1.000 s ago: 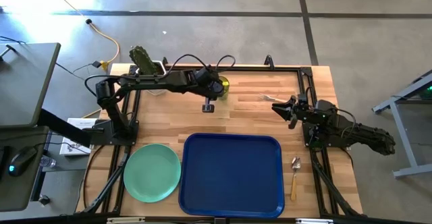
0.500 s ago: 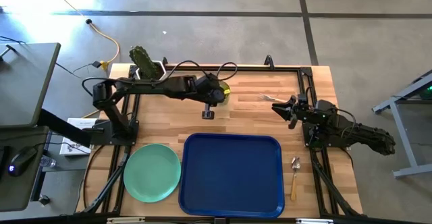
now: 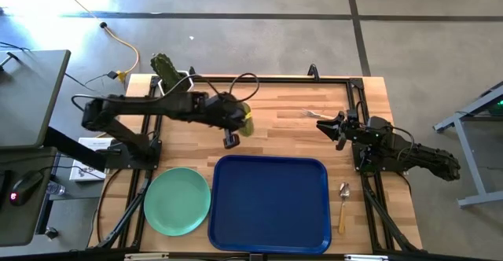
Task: Pick and place plate/cup/fork/spoon on tray
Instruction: Put the green glass on the blue tray
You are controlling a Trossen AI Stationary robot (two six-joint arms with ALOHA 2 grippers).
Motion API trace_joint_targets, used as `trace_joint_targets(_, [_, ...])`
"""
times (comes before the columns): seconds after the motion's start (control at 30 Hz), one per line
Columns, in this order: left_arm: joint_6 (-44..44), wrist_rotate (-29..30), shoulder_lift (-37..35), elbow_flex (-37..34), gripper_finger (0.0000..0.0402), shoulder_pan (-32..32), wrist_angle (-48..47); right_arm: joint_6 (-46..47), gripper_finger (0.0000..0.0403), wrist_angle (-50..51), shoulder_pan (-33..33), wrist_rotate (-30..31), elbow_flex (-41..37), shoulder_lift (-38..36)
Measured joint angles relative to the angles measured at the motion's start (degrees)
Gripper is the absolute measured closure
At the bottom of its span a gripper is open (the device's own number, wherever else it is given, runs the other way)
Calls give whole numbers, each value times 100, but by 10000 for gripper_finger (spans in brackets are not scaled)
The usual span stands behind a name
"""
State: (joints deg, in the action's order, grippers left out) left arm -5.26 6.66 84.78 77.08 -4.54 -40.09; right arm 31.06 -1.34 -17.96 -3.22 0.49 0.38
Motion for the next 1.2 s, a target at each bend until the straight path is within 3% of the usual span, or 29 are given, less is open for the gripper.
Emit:
trace_joint_targets(0.27, [-1256,26,-470,2,395,556,-186,1,304,0,0,-1,0,0])
trace_joint_targets(0.4, [-944,30,-521,2,394,955,-407,1,304,0,-1,-1,0,0])
trace_joint_targets(0.73, [-1231,277,-440,9,394,1785,-378,0,304,0,0,-1,-1,2])
trace_joint_targets(1.2, [-336,597,-389,4,394,2460,-561,1,304,0,-1,-1,-1,2])
